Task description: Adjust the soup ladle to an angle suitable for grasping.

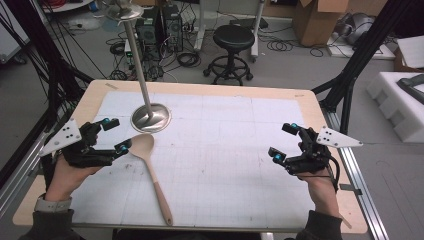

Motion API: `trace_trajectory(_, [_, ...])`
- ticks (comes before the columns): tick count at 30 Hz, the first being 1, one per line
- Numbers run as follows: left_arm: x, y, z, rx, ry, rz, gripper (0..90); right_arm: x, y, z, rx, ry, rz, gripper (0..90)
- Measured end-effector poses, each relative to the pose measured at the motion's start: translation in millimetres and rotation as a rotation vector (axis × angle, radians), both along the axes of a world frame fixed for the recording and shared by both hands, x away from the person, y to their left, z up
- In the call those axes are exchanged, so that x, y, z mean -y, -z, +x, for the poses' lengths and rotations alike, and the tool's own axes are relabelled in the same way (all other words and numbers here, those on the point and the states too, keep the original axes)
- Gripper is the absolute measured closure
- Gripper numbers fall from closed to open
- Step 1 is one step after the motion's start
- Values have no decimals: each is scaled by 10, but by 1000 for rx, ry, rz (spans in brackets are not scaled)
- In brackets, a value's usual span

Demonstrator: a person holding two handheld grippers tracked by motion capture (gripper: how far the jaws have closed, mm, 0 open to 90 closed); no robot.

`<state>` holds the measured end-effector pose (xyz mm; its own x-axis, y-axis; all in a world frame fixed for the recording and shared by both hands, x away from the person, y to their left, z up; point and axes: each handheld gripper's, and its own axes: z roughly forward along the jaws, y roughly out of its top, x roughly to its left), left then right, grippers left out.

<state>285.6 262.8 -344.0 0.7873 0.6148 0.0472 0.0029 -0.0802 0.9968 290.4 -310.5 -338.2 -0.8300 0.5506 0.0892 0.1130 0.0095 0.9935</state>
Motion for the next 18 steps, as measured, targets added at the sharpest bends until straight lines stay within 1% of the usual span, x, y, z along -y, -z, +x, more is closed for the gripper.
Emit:
trace_trajectory(2, [17, 8, -1, 1, 1, 3, 364, 1, 2, 2, 1, 1, -1, 4])
trace_trajectory(4, [52, 33, -1, 1, 3, 23, 465, -1, 7, 3, -2, -2, -2, 4])
trace_trajectory(6, [66, 50, -6, 0, 12, 31, 550, -5, 9, 5, 0, -2, -7, 5])
trace_trajectory(7, [72, 55, -9, 0, 6, 36, 588, -6, 9, 3, -1, -3, -10, 5])
trace_trajectory(9, [75, 66, -12, 3, 6, 42, 697, -6, 8, 3, -2, -2, -9, 4])
trace_trajectory(11, [72, 87, -3, 6, -1, 45, 768, -8, 8, 2, -3, -2, -13, 5])
trace_trajectory(13, [68, 107, 9, 3, -8, 48, 816, -17, 11, 4, 0, 9, -30, 4])
trace_trajectory(14, [65, 115, 15, -2, -17, 55, 843, -23, 13, 9, -1, 10, -40, 5])
trace_trajectory(16, [63, 130, 26, -13, -32, 54, 888, -43, 19, 16, -3, 4, -47, 4])
trace_trajectory(17, [65, 139, 31, -11, -45, 50, 893, -50, 20, 13, -8, 0, -46, 4])
trace_trajectory(18, [63, 149, 41, -19, -52, 52, 895, -54, 19, 15, -5, -3, -51, 4])
